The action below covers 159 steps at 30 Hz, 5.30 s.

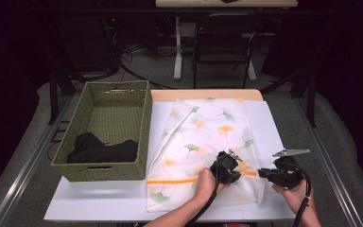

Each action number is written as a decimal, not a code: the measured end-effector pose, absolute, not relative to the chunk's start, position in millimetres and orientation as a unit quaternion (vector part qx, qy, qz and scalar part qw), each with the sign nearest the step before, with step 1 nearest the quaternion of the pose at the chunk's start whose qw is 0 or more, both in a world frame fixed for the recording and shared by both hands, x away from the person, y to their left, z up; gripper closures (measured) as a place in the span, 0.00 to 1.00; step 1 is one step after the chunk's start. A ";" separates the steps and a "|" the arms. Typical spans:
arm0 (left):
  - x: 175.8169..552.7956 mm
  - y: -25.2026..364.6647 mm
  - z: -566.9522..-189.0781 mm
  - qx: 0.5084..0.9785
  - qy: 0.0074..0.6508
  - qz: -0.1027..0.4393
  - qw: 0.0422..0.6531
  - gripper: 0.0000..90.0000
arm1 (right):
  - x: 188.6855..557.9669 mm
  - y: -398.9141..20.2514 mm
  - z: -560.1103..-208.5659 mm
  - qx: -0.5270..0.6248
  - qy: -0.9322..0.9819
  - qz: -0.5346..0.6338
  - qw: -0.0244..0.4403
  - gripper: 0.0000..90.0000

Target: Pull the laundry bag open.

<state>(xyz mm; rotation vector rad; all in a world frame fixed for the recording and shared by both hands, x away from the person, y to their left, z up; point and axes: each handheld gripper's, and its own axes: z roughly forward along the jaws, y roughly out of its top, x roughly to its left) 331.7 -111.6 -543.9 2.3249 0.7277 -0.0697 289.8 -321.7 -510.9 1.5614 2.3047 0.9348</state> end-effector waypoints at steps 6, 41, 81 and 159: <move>331.7 -110.4 -543.4 0.897 0.282 -0.025 0.338 1.00 | 289.3 -322.2 -510.3 0.528 0.781 0.317 0.103 0.95; 329.8 -62.2 -543.1 0.893 0.325 -0.014 0.311 1.00 | 289.2 -323.0 -510.3 0.530 0.780 0.316 0.109 0.95; 321.2 -8.9 -544.0 0.882 0.353 -0.004 0.314 1.00 | 287.9 -323.2 -510.1 0.532 0.781 0.310 0.106 0.95; 291.6 106.8 -535.7 0.847 0.429 0.042 0.311 1.00 | 288.2 -325.2 -509.7 0.536 0.778 0.309 0.107 0.95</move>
